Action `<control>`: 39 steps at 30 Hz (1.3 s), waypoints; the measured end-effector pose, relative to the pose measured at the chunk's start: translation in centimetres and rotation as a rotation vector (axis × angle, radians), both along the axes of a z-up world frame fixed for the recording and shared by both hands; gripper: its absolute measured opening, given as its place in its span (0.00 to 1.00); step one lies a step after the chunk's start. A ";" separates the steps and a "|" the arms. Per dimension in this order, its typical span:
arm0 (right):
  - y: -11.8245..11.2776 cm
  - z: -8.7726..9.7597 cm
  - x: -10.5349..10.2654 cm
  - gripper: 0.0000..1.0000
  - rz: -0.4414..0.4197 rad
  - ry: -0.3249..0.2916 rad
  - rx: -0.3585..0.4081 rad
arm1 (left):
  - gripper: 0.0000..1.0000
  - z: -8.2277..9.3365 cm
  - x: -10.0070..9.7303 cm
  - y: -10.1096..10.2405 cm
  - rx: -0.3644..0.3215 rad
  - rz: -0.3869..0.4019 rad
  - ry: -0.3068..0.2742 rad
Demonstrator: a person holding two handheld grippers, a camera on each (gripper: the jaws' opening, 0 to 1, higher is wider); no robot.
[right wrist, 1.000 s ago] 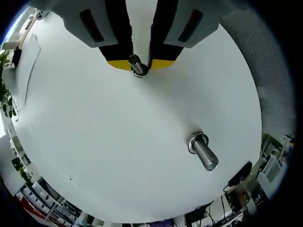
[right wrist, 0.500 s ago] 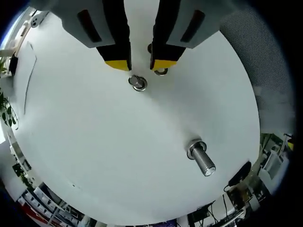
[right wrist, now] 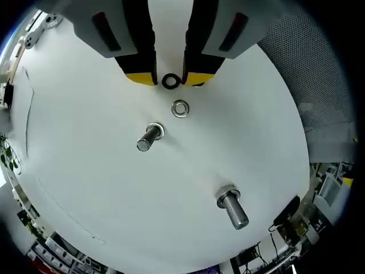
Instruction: Place the washer onto the threaded stud by aligning its center hole with the stud, sliding it down to the base, and recovering from edge contact or off-axis alignment until the washer reaches the visible bottom stop.
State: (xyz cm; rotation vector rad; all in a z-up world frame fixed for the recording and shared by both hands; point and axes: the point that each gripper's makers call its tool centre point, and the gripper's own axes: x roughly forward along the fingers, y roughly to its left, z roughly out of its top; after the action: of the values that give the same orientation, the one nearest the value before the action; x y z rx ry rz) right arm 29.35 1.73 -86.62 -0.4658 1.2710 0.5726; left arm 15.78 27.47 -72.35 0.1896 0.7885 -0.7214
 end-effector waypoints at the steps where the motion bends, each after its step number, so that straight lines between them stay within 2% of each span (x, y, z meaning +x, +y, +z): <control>1: 0.0 -0.1 0.1 0.20 -0.009 -0.001 0.004 | 0.37 0.0 0.0 0.0 0.001 -0.002 -0.002; 8: -0.1 -0.2 0.3 0.20 -0.015 0.003 -0.007 | 0.37 0.1 0.0 0.0 0.000 -0.002 -0.006; 11: 0.0 -0.2 0.3 0.19 -0.059 -0.007 0.001 | 0.37 0.2 0.1 0.0 -0.002 -0.001 -0.010; 17: 0.3 -0.3 0.3 0.18 -0.003 0.026 -0.037 | 0.37 0.1 0.0 0.0 0.000 -0.002 -0.011; 23: 0.4 -0.3 0.1 0.16 0.005 0.024 -0.056 | 0.37 0.2 0.1 0.0 -0.001 -0.004 -0.012; 27: 0.5 -0.3 -0.1 0.16 0.016 -0.002 -0.050 | 0.37 0.2 0.0 0.0 -0.003 -0.003 -0.012; 29: 0.5 -0.3 -0.1 0.16 0.053 -0.014 -0.043 | 0.37 0.3 0.1 0.0 -0.006 -0.002 -0.014; 34: 0.2 -0.3 -0.6 0.17 0.089 0.011 -0.015 | 0.37 0.3 0.1 0.0 -0.008 -0.001 -0.017; 37: 0.5 -0.2 -0.9 0.17 0.148 0.000 -0.017 | 0.37 0.4 0.2 0.0 -0.011 0.002 -0.021; 39: 0.5 -0.2 -0.5 0.17 0.145 0.004 -0.014 | 0.37 0.4 0.2 0.0 -0.012 0.002 -0.021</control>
State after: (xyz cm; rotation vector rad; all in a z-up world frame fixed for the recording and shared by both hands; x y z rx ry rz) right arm 28.82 2.21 -86.86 -0.5726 1.2526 0.6873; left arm 15.95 27.45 -71.94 0.1855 0.7644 -0.7211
